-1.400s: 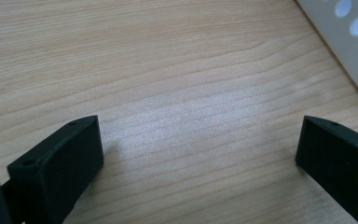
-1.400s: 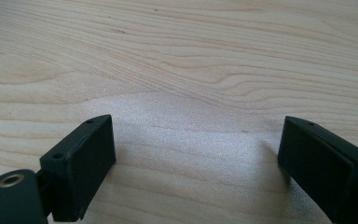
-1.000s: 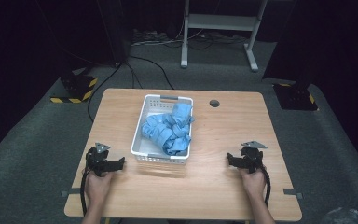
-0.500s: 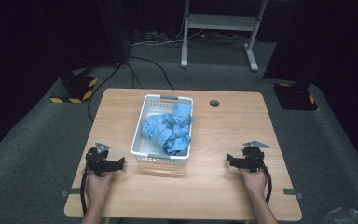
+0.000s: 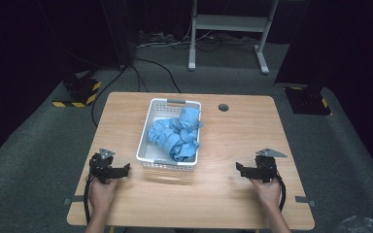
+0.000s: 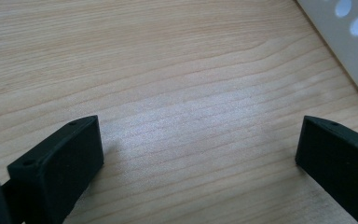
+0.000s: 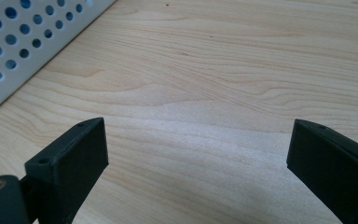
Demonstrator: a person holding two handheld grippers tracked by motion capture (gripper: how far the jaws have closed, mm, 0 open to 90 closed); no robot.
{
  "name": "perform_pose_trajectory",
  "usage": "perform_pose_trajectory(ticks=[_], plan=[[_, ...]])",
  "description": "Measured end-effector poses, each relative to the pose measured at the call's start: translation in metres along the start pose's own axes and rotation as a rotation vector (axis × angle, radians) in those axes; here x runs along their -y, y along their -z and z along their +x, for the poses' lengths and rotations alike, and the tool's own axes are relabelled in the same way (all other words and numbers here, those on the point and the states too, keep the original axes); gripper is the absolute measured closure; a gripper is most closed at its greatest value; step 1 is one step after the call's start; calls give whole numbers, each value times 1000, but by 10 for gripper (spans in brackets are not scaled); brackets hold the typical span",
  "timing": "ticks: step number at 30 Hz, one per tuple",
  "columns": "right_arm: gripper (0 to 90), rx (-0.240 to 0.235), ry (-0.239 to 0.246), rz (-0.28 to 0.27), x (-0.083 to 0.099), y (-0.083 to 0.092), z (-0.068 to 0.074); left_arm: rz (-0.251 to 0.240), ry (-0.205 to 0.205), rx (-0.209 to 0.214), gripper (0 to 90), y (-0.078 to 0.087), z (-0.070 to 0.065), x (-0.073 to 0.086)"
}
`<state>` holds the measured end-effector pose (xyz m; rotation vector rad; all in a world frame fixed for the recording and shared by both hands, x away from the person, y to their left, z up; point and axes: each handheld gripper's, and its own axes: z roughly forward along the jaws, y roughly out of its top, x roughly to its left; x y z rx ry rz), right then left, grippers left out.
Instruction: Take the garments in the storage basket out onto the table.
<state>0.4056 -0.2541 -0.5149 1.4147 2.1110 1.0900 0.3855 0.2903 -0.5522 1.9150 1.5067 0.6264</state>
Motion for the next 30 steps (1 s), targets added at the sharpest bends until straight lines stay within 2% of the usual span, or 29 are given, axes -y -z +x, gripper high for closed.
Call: perform_pose_trajectory(ticks=[19,30], plan=[[69,-70,14,-61,-4,14,17,0,1,0,10,0,0,0],[74,-104,48,-84,-22,10,32,0,0,0,10,0,0,0]])
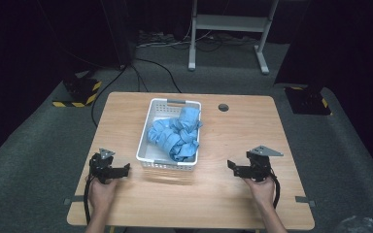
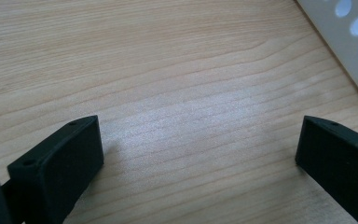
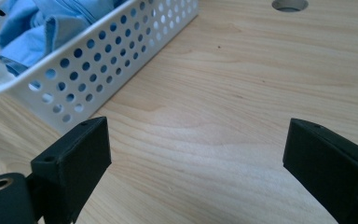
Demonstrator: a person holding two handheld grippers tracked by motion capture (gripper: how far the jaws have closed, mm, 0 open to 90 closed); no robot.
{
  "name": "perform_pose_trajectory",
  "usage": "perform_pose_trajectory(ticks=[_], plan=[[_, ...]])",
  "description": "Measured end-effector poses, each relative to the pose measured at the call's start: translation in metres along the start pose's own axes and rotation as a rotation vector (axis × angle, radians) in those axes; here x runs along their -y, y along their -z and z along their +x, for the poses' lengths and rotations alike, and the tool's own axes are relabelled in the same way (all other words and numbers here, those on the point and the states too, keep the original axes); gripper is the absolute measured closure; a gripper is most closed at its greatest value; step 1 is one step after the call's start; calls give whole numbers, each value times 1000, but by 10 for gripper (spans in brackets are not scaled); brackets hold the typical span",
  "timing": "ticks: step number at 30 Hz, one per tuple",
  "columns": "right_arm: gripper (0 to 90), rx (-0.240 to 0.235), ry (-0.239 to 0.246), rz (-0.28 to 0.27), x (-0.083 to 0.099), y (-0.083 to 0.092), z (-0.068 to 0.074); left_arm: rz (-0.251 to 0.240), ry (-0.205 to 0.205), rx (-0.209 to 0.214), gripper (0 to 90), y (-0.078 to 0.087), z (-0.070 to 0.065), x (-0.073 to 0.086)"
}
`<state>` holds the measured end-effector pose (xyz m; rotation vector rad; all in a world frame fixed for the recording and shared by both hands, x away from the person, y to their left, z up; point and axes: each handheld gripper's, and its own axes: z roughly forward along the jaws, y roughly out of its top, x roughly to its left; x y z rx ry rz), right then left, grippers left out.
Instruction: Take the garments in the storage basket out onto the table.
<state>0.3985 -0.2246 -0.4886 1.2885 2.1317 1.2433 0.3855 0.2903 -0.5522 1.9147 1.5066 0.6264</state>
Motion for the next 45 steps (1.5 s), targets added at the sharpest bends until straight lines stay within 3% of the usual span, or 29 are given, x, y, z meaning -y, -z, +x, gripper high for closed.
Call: perform_pose_trajectory(ticks=[25,45], plan=[[85,-102,64,-59,-46,-11,28,0,0,0,10,0,0,0],[70,-121,99,-86,-74,-23,42,0,0,0,10,0,0,0]])
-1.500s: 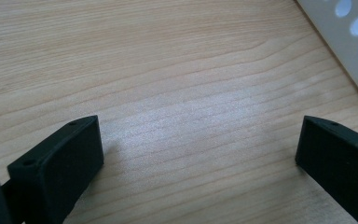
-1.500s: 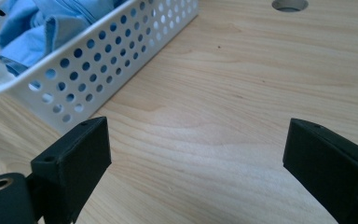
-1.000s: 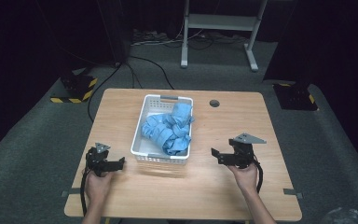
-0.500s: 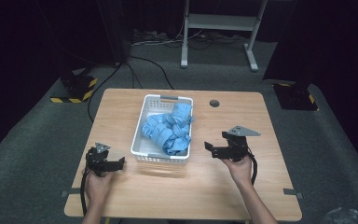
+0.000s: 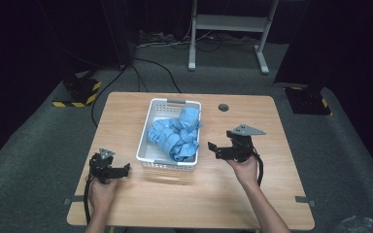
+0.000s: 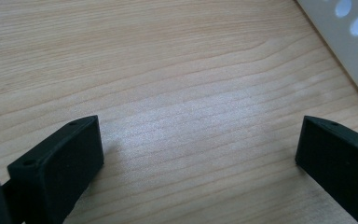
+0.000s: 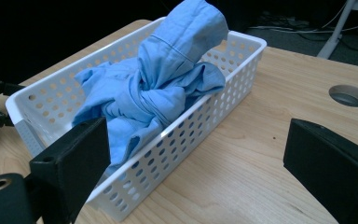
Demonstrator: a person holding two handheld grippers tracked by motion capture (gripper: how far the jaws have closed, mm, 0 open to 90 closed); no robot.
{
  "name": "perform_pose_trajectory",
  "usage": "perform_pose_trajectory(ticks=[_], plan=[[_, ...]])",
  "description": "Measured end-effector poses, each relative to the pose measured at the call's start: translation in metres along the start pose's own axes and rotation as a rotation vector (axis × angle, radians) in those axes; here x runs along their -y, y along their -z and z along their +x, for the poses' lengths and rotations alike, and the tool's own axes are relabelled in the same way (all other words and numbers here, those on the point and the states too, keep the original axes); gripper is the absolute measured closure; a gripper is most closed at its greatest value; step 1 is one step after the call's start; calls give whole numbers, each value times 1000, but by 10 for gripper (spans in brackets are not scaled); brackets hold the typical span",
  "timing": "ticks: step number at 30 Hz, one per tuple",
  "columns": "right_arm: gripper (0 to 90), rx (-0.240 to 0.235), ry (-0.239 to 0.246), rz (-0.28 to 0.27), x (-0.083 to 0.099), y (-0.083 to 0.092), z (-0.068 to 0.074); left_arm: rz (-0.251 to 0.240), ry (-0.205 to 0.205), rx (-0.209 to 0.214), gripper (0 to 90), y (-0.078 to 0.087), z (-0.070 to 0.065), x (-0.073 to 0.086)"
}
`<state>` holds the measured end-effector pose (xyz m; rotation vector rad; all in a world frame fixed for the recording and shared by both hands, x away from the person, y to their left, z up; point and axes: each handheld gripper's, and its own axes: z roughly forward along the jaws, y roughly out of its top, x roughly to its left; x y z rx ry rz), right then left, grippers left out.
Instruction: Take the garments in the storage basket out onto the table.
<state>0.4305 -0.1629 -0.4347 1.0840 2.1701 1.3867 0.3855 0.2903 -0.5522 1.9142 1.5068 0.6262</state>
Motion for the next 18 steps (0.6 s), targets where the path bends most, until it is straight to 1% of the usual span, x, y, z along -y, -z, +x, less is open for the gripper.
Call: perform_pose_trajectory(ticks=[10,16,18], plan=[[70,-16,13,-3,-11,-11,6,0,0,0,10,0,0,0],[71,-22,22,3,-17,-18,10,0,0,0,10,0,0,0],[78,-31,24,12,-22,-22,13,0,0,0,10,0,0,0]])
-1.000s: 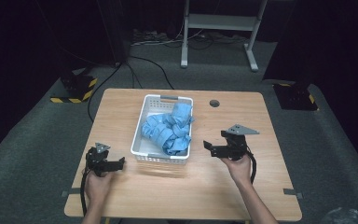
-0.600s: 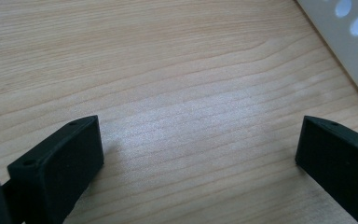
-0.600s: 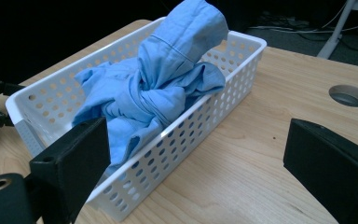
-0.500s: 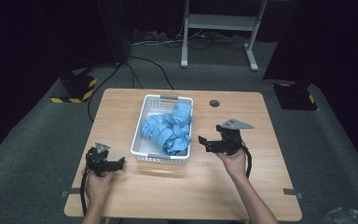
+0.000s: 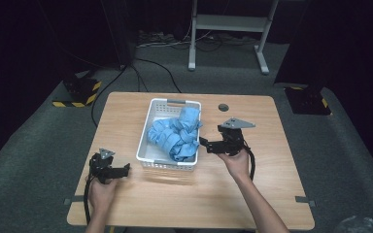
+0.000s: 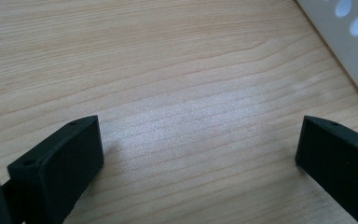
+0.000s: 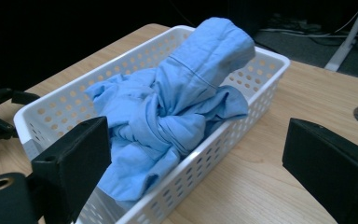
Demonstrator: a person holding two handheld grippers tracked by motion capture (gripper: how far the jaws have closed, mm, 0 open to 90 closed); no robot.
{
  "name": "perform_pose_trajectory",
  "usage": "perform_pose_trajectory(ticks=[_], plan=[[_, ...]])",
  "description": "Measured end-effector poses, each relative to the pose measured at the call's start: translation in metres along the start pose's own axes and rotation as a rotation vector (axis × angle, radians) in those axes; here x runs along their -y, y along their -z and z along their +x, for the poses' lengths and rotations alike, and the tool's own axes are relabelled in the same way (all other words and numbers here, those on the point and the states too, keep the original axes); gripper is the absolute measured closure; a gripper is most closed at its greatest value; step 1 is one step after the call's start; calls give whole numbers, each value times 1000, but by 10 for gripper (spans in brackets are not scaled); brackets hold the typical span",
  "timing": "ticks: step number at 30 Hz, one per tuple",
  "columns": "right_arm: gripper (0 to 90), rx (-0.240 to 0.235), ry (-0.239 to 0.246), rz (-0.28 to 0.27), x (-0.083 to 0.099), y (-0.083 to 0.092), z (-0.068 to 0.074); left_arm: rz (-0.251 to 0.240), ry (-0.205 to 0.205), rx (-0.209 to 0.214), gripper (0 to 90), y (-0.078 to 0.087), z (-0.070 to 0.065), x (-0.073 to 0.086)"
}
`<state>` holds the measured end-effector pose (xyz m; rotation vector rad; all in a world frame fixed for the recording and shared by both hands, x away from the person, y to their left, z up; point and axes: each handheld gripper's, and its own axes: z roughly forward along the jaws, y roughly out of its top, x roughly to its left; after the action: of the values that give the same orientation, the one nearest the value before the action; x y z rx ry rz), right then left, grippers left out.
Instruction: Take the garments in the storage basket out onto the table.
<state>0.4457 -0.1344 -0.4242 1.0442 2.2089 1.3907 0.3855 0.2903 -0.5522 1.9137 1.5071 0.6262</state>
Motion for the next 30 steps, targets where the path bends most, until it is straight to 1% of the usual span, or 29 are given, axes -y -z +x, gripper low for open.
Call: perform_pose_trajectory(ticks=[7,13,19,22,26,30], plan=[[83,-5,19,17,-8,-13,6,0,0,0,10,0,0,0],[88,-10,9,17,-14,-24,7,0,0,0,10,0,0,0],[90,-13,19,33,-17,-33,11,0,0,0,10,0,0,0],[94,-15,16,36,-19,-37,11,0,-1,0,10,0,0,0],[95,4,15,33,-22,-42,12,0,0,0,11,0,0,0],[88,12,7,39,-24,-49,11,0,0,0,11,0,0,0]])
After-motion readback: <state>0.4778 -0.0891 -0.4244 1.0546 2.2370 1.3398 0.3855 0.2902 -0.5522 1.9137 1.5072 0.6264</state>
